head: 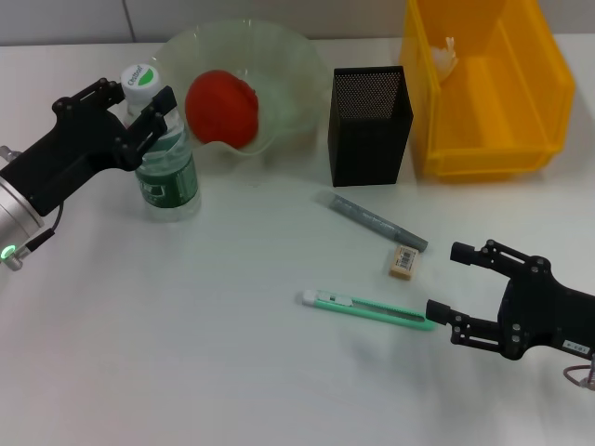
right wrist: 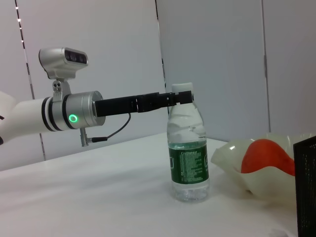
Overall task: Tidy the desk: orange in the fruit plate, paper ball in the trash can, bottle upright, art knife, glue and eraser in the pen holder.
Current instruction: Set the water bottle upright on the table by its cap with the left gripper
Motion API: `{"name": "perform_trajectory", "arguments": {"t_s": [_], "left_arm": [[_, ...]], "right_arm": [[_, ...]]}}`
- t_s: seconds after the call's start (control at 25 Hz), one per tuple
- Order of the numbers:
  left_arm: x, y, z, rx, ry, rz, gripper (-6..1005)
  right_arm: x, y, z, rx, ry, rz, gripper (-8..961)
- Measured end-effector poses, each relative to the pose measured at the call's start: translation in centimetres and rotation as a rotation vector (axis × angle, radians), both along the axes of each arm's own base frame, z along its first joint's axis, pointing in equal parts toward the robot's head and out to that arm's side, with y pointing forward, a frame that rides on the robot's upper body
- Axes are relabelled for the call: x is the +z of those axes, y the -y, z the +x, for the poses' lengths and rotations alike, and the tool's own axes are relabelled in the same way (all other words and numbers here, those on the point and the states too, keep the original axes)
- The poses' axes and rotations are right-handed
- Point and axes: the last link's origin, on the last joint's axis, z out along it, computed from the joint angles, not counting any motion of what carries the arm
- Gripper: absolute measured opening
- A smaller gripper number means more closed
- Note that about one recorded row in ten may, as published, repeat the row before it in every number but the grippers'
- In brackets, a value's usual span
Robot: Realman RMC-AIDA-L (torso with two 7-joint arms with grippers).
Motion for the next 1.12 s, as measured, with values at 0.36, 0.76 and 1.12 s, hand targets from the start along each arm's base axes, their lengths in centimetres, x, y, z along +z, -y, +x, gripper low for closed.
{"name": "perform_trajectory", "arguments": {"t_s": [0.36, 0.76, 1.12], "left_arm": [[0.03, 0.19, 0.07, -0.011, 0.003, -0.002, 559], [0.04, 0.28, 0.08, -0.014, 0.008, -0.003, 669], [0.04, 0.35, 0.06, -0.012, 0.013, -0.006, 782]], "right_arm": [[-0.02, 0.03, -0.02, -0.001, -0.002, -0.004, 825], [0.00, 0.09, -0.13, 0.003, -0.010, -0.008, 825], [0.01, 0.10, -0.14, 0.002, -0.011, -0.009, 824]]}}
